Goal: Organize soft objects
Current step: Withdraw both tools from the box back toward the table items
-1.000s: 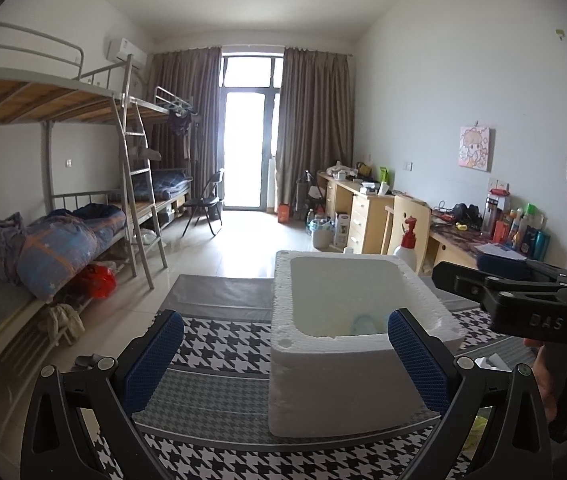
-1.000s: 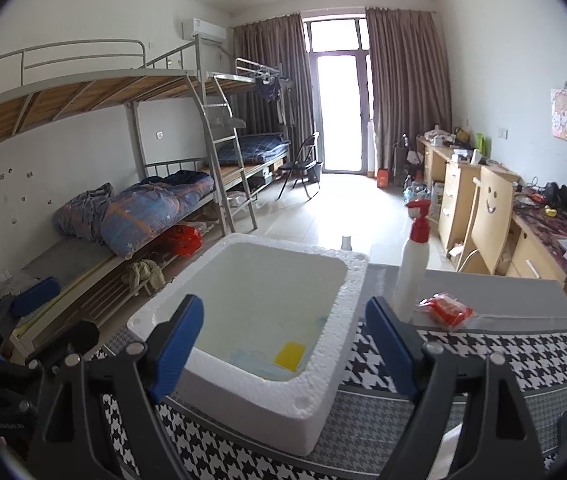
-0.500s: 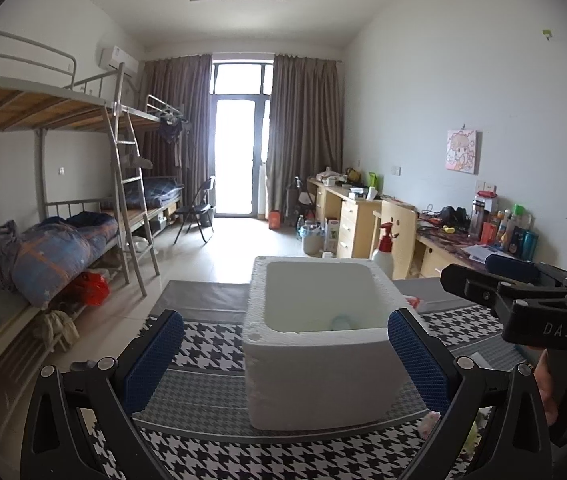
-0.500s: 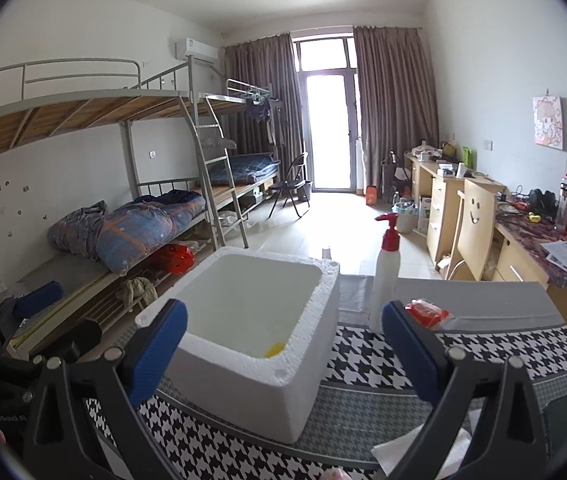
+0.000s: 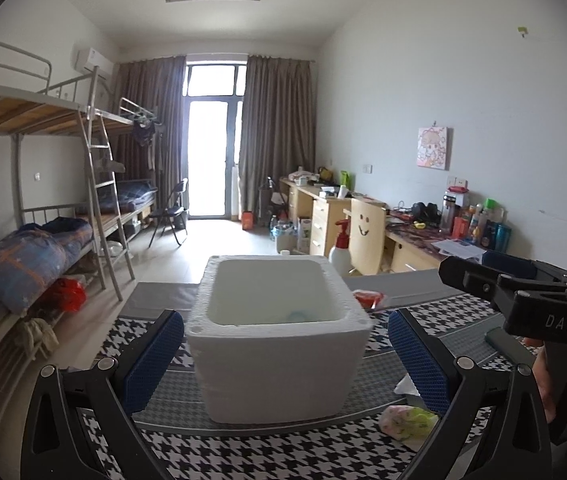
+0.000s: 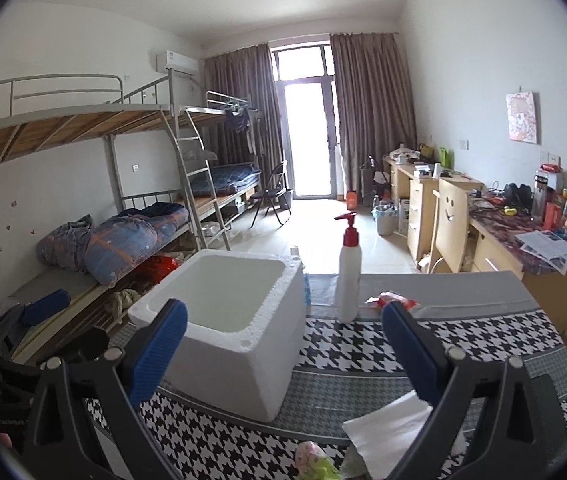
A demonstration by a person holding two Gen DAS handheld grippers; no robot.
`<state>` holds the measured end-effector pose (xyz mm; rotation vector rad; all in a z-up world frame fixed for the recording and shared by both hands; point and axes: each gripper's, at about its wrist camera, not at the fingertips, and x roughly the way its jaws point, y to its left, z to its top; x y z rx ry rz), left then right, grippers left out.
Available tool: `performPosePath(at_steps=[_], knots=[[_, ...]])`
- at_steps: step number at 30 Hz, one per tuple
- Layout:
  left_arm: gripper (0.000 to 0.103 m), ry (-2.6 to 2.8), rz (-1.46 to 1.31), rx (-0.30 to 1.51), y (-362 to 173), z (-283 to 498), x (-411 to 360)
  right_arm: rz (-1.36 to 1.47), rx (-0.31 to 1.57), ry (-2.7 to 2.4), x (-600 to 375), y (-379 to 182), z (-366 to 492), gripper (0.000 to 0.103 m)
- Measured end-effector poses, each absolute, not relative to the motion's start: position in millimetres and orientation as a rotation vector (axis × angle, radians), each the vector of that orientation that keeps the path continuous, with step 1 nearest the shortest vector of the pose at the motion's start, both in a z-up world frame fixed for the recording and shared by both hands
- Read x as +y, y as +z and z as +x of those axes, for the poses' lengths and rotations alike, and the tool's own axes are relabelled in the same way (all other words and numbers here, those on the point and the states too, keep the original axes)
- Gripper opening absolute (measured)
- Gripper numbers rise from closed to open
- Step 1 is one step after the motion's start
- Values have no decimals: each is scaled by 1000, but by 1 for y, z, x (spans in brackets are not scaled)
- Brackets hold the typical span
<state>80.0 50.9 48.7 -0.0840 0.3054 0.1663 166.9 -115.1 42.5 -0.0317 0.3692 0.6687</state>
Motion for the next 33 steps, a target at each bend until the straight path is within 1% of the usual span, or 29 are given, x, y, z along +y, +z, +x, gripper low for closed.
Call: performPosePath(at_steps=[13, 20, 33], knots=[[102, 131, -66, 283, 50, 80, 25, -25, 343, 627, -147, 41, 160, 99], [102, 109, -73, 309, 42, 88, 15, 41, 346, 603, -172, 34, 167, 99], [102, 48, -76, 319, 34, 97, 1, 57, 342, 550, -192, 25, 167, 99]])
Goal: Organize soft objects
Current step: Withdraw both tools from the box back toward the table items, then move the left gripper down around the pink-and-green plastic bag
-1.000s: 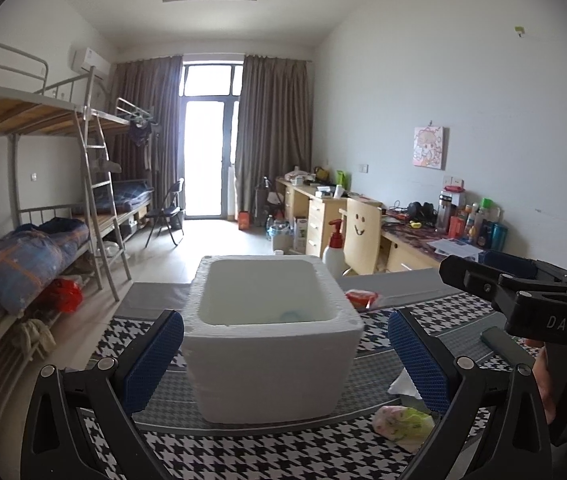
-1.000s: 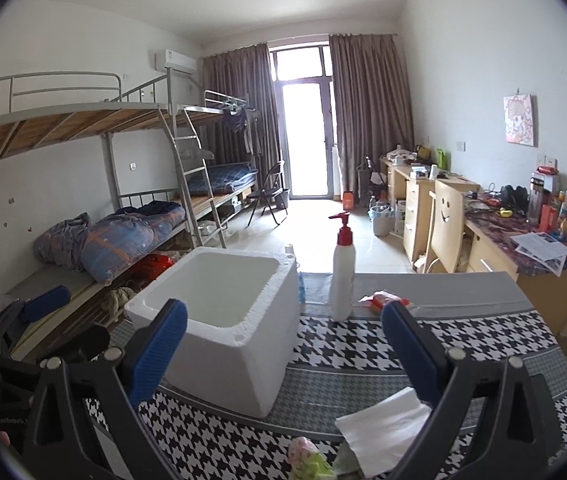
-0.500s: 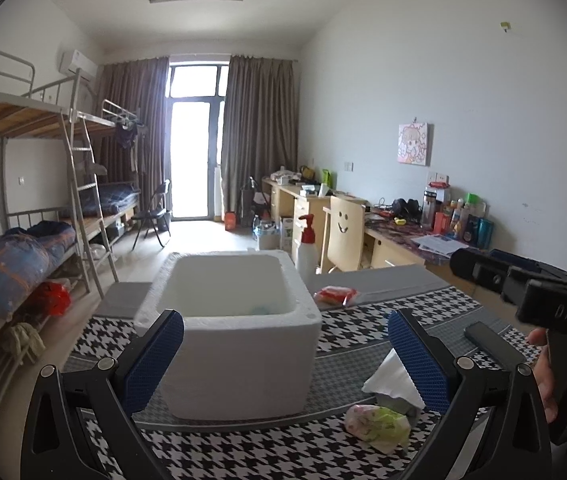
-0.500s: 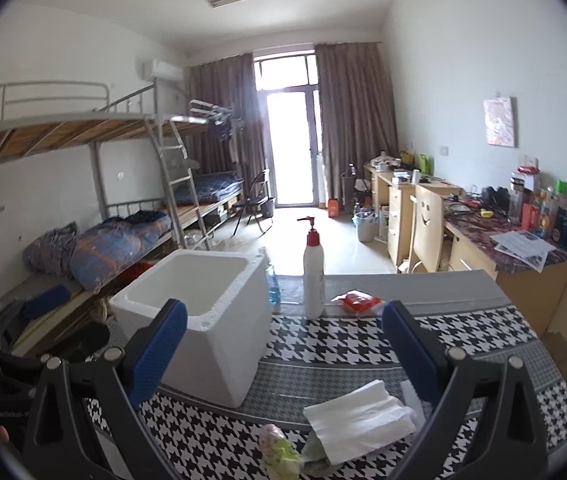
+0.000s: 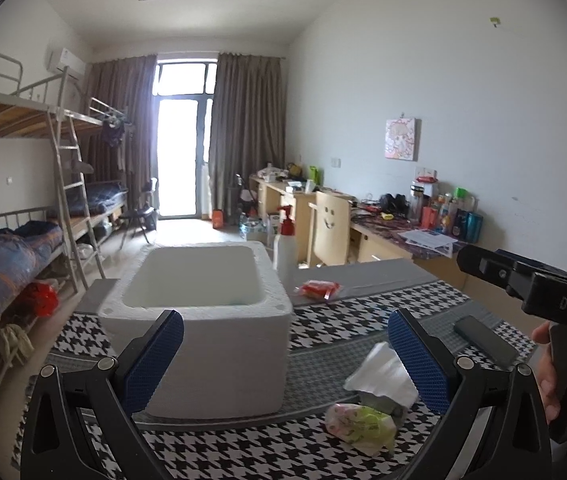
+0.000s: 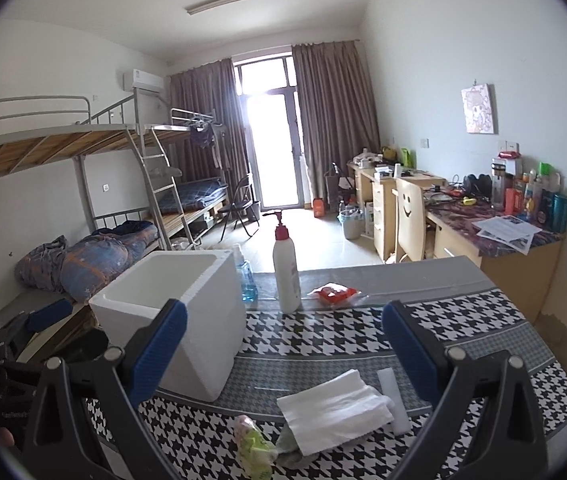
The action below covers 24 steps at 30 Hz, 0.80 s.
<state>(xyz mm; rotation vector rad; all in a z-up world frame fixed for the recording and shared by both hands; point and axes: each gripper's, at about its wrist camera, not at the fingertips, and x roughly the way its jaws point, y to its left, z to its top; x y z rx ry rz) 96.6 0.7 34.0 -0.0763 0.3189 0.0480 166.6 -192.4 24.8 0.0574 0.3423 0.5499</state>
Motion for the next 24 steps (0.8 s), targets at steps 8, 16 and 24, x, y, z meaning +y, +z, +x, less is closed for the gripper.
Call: performPosePath(at_steps=[8, 16, 24], knots=[[102, 2, -84, 356, 26, 103, -10, 74, 366, 526, -205, 19, 171, 99], [102, -16, -87, 386, 15, 112, -16, 52, 380, 491, -211, 13, 172, 99], [102, -29, -74, 411, 3, 118, -23, 45, 388, 447, -223, 6, 175, 99]])
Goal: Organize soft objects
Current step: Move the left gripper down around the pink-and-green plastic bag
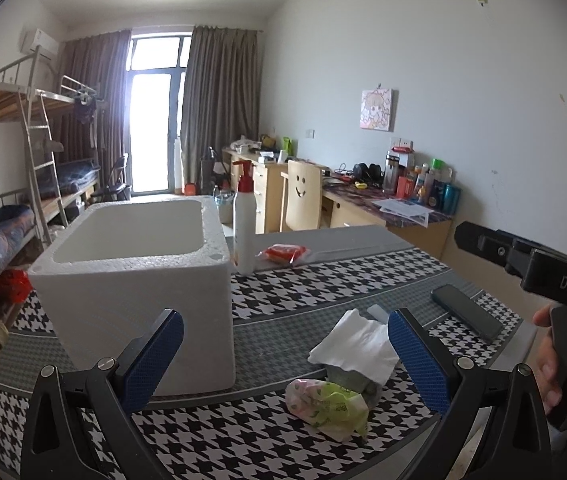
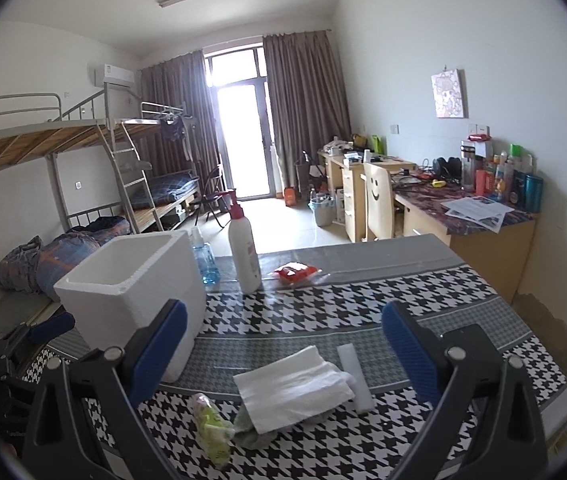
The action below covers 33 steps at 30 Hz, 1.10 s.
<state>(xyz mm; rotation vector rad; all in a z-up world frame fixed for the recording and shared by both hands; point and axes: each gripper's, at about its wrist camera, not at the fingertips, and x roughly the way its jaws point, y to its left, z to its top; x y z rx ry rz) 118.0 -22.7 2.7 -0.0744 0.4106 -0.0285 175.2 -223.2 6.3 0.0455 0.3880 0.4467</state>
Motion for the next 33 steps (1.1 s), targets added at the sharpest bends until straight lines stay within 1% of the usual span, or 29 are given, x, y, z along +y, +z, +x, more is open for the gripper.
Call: performPosePath(at_steps=[13, 33], knots=[[102, -57, -83, 436, -11, 127, -28, 29, 422, 424, -230, -6, 187, 99], [102, -72, -94, 570, -49, 147, -43, 7, 546, 415, -237, -44, 212, 99]])
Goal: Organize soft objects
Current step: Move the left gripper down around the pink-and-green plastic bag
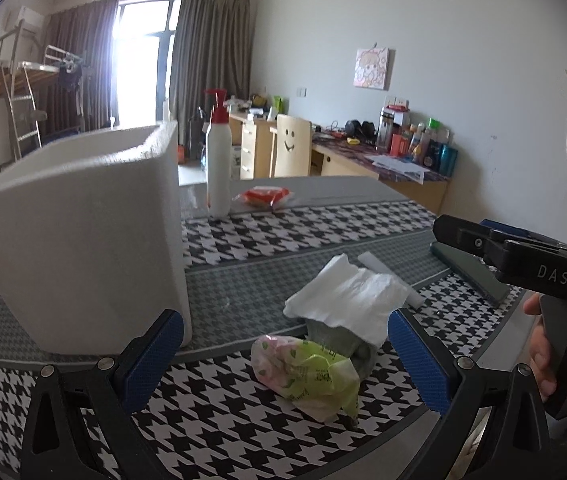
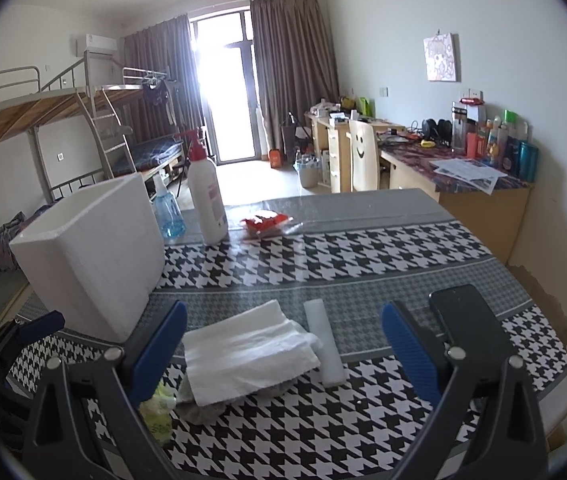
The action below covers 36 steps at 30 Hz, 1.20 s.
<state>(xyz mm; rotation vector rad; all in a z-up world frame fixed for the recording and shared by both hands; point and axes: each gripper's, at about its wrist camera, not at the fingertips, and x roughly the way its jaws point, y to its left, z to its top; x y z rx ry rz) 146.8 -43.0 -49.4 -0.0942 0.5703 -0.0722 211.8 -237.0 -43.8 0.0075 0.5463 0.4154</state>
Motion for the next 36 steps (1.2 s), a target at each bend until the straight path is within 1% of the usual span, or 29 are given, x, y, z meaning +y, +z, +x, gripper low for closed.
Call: performPosePath(at_steps=[20, 23, 26, 28, 32, 36], knots=[[102, -14, -96, 682, -78, 167, -54, -25, 646, 483, -222, -71, 225, 99], [99, -9, -104, 702, -83, 168, -54, -34, 653, 493, -218, -73, 224, 99], [95, -11, -101, 714, -86, 169, -57, -32, 659, 502, -217, -73, 224, 99], [90, -29, -98, 725, -89, 170, -60, -35, 660, 507, -216, -74, 224, 99], [85, -43, -85, 735, -93, 170, -65, -38, 673, 517, -213, -76, 224, 99], [75, -45, -75, 748, -96, 172, -67, -43, 689, 528, -208, -80, 226, 99]])
